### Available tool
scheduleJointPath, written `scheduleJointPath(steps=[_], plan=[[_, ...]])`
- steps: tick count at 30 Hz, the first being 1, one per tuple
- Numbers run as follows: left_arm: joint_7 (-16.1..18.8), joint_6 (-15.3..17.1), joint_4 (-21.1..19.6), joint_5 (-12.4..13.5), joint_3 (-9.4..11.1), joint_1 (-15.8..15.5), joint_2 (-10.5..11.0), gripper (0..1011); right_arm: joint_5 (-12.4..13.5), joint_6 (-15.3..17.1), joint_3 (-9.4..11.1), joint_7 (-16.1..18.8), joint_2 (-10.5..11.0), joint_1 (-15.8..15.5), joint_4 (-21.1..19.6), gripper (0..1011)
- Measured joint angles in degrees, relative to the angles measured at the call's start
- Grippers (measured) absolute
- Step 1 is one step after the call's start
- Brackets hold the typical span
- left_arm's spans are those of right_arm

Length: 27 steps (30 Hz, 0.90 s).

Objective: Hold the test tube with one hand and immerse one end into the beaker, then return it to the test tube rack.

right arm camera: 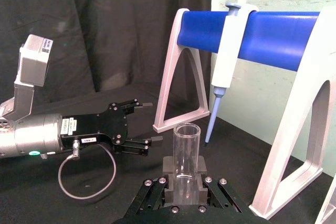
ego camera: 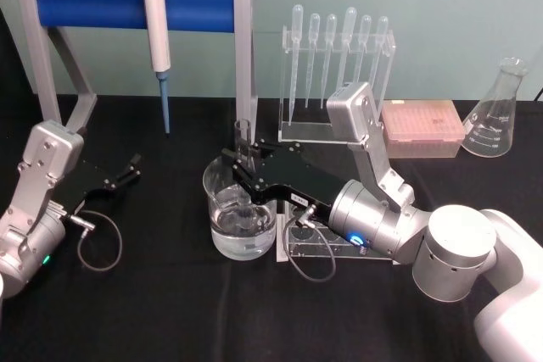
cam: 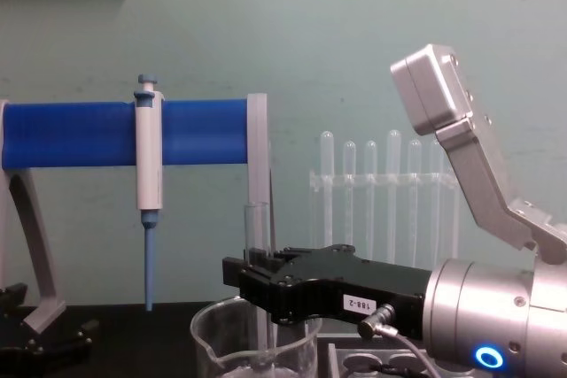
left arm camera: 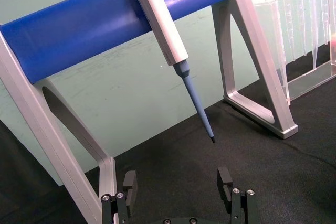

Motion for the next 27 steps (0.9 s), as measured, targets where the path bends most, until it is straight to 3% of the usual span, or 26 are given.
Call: scheduleJointPath(steps=[27], plan=[[0.0, 0.0, 0.0, 0.0, 0.0, 0.0, 0.0, 1000, 0.0, 0.0, 0.0, 0.0, 0.0, 0.0, 0.0, 228]])
